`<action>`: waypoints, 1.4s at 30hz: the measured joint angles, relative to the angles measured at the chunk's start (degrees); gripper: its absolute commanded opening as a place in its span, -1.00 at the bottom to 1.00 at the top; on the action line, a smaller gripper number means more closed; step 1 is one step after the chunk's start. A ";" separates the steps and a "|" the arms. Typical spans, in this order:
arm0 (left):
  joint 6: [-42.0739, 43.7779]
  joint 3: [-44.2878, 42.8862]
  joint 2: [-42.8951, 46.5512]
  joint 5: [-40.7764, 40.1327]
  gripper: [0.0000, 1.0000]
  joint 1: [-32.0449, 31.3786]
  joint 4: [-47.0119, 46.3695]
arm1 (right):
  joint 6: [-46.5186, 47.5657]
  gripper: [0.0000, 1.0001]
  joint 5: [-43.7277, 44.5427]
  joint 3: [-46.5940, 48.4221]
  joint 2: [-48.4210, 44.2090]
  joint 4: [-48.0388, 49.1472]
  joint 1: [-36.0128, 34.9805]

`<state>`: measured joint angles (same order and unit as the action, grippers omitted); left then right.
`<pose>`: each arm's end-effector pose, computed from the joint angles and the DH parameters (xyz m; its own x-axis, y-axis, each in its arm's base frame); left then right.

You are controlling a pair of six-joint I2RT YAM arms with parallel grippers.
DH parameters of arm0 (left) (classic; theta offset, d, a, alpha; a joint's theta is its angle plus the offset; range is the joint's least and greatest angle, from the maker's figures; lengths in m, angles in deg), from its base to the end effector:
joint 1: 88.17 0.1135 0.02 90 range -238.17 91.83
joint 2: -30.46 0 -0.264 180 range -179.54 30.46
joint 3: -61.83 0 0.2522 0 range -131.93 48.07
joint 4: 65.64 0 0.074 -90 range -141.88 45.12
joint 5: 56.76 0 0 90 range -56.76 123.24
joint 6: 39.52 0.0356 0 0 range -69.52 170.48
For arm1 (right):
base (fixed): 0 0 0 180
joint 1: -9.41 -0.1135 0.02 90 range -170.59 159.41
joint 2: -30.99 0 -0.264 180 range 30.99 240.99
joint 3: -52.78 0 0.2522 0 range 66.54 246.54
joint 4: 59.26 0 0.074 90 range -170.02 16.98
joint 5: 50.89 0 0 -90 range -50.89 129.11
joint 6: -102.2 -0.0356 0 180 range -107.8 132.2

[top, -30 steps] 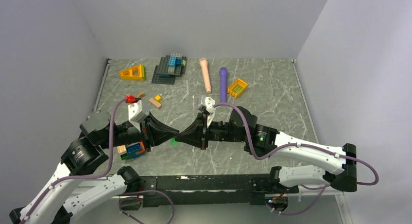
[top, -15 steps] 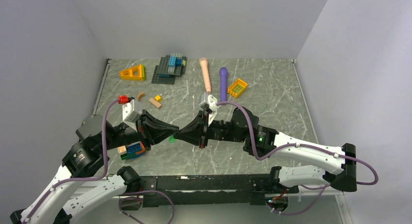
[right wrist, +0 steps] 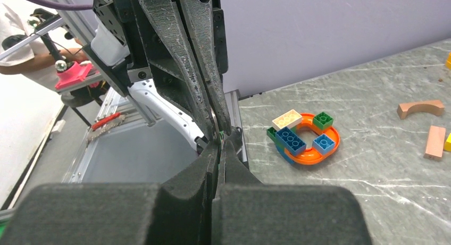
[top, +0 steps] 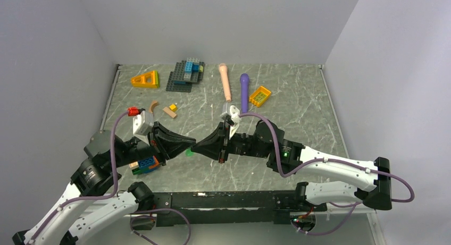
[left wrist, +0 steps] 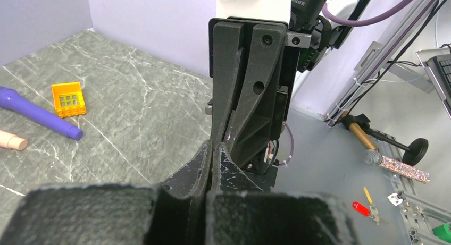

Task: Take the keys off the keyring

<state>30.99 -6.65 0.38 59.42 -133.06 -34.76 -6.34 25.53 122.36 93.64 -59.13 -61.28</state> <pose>0.0557 -0.0776 0.4163 -0.2273 -0.1962 -0.9539 0.9201 0.2775 -0.2763 0.0770 0.2452 0.3918 -0.2777 0.1423 -0.9501 -0.9557 0.0594 0.2882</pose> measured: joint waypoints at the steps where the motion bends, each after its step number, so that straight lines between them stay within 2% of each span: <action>1: -0.28 0.24 0.02 -0.11 -1.00 0.00 -0.24 | -0.02 -1.00 0.26 -0.20 -0.13 0.04 0.02; 22: -8.74 9.22 4.24 -4.35 -0.99 -0.17 -9.57 | -0.55 -1.00 2.86 -4.09 -1.75 2.93 0.00; 24: -8.85 9.27 4.26 -4.66 -0.88 -0.22 -9.44 | -0.55 -1.00 3.02 -4.13 -1.77 2.93 0.00; 30: -7.91 7.37 3.67 -5.62 -0.26 -0.31 -6.25 | -0.55 -1.00 3.06 -4.13 -1.99 2.95 0.00; 33: -5.88 4.15 2.27 -6.71 0.08 -0.31 -1.70 | -0.55 -1.00 3.04 -4.13 -2.75 3.50 0.00; 35: -3.87 0.74 0.74 -7.32 0.22 -0.31 2.36 | -0.55 -1.00 3.04 -4.13 -3.54 4.26 0.00; 42: 4.07 -12.94 -4.74 -8.20 0.36 -0.09 14.49 | -0.52 -1.00 2.84 -4.13 -4.92 5.18 -0.02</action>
<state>35.06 -19.59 -4.37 51.22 -133.15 -20.27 -6.87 28.37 118.23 88.73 -53.95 -61.31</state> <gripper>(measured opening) 0.661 0.022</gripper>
